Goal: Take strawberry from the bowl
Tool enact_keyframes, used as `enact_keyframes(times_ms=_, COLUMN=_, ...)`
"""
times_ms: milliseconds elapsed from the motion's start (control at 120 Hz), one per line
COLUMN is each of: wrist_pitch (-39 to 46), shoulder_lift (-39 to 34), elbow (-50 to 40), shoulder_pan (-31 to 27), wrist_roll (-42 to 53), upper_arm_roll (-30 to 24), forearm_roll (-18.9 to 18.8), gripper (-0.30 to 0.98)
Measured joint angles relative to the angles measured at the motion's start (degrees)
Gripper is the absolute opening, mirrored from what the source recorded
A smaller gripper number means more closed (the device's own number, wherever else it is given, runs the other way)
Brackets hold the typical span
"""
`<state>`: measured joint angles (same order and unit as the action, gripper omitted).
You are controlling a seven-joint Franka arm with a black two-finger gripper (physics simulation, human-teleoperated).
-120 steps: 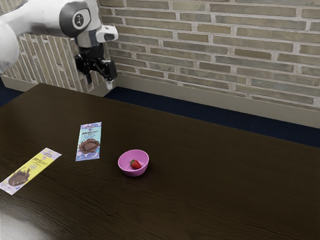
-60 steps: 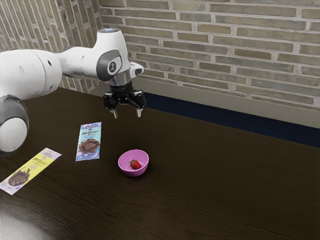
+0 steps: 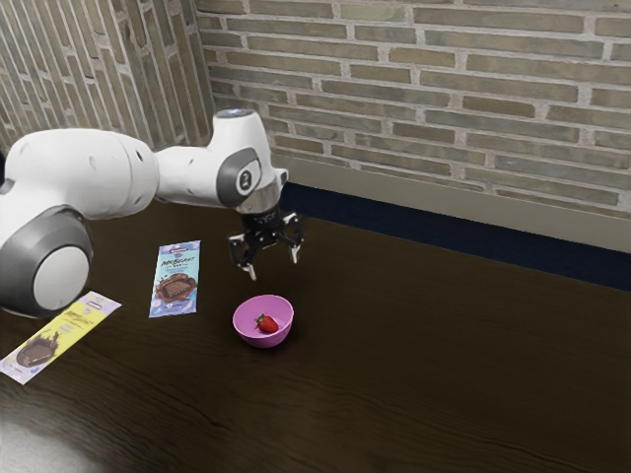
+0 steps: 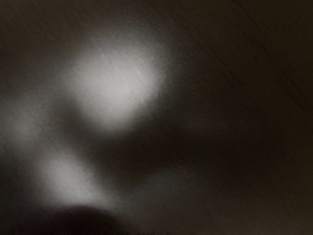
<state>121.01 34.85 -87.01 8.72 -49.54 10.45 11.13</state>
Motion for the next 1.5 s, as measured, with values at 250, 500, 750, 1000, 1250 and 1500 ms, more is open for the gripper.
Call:
enact_keyframes(times_ms=250, wrist_pitch=7.07, shoulder_lift=-5.91, elbow=-10.74, shoulder_pan=1.02, wrist_roll=-8.49, upper_arm_roll=0.35, forearm_roll=0.32, gripper=0.57)
enact_keyframes(times_ms=500, wrist_pitch=10.46, shoulder_lift=-11.58, elbow=-19.75, shoulder_pan=3.11, wrist_roll=-14.17, upper_arm_roll=0.77, forearm_roll=-0.26, gripper=0.51)
enact_keyframes(times_ms=750, wrist_pitch=13.06, shoulder_lift=-13.80, elbow=-24.34, shoulder_pan=4.89, wrist_roll=-17.94, upper_arm_roll=0.89, forearm_roll=-0.62, gripper=0.47)
enact_keyframes(times_ms=1000, wrist_pitch=14.78, shoulder_lift=-13.38, elbow=-25.70, shoulder_pan=4.99, wrist_roll=-20.44, upper_arm_roll=1.13, forearm_roll=-0.60, gripper=0.41)
enact_keyframes(times_ms=1250, wrist_pitch=15.70, shoulder_lift=-11.63, elbow=-25.27, shoulder_pan=4.92, wrist_roll=-22.10, upper_arm_roll=1.15, forearm_roll=-0.57, gripper=0.36)
enact_keyframes(times_ms=1500, wrist_pitch=16.76, shoulder_lift=-12.16, elbow=-26.16, shoulder_pan=5.56, wrist_roll=-23.20, upper_arm_roll=1.15, forearm_roll=-0.58, gripper=0.34)
